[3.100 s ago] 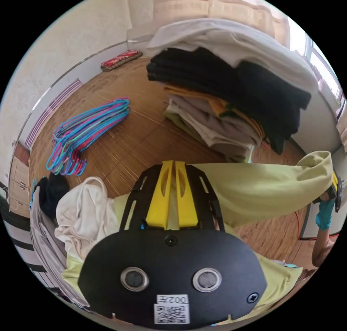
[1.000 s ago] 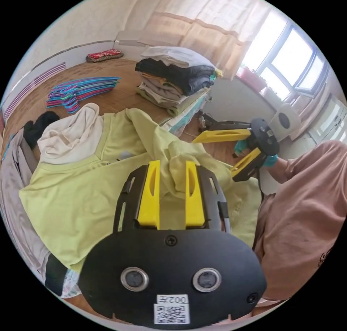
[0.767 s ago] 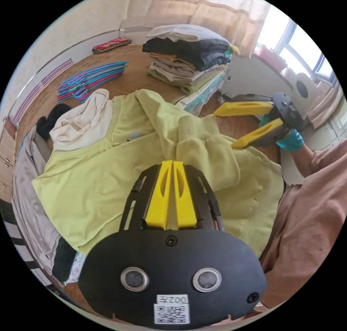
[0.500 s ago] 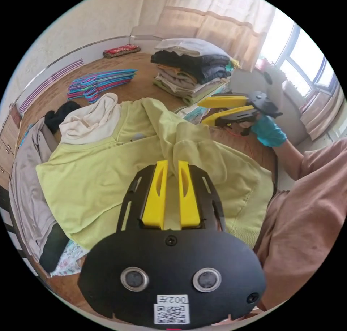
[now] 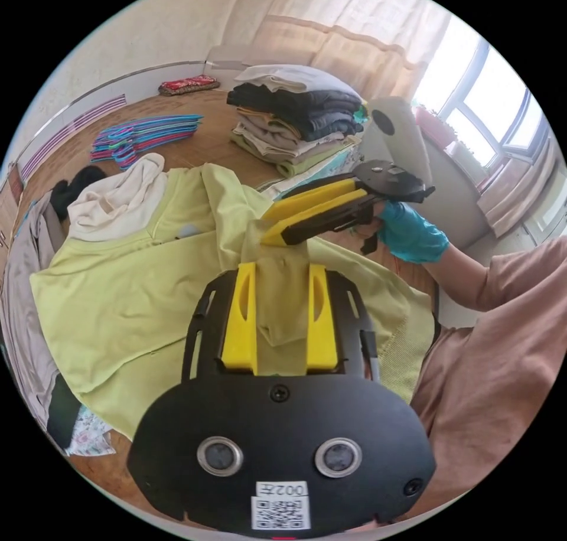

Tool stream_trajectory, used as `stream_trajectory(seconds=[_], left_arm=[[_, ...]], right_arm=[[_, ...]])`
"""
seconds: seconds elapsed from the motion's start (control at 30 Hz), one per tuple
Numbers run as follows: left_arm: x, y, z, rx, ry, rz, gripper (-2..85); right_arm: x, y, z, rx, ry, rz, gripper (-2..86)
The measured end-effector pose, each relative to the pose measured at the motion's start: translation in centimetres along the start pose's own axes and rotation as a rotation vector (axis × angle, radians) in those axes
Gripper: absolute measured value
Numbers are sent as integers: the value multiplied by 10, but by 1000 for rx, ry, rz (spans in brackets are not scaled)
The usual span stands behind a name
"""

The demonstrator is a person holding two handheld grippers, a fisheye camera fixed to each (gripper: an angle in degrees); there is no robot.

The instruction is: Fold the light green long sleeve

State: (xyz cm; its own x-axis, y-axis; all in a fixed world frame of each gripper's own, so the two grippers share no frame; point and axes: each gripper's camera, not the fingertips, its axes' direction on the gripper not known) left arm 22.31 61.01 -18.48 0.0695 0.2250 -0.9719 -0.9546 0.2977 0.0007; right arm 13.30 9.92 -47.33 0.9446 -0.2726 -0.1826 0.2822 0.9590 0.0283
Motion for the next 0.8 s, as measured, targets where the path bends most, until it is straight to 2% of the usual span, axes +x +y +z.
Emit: stream_trajectory(seconds=[0.07, 0.2, 0.5, 0.6, 0.8], left_arm=[[5, 14, -7, 9, -29, 1, 56], [16, 48, -19, 2, -58, 0, -3], [39, 136, -96, 129, -226, -99, -14], [42, 166, -109, 101, -223, -147, -15], [46, 216, -112, -12, -222, -283, -6]], right_arm=[[-9, 1, -9, 59, 9, -38, 11], [-24, -3, -14, 108, -51, -81, -3], [-112, -21, -22, 223, -112, -342, -6], [-138, -21, -10, 199, -167, -424, -4], [-156, -7, 27, 24, -313, -511, 25]])
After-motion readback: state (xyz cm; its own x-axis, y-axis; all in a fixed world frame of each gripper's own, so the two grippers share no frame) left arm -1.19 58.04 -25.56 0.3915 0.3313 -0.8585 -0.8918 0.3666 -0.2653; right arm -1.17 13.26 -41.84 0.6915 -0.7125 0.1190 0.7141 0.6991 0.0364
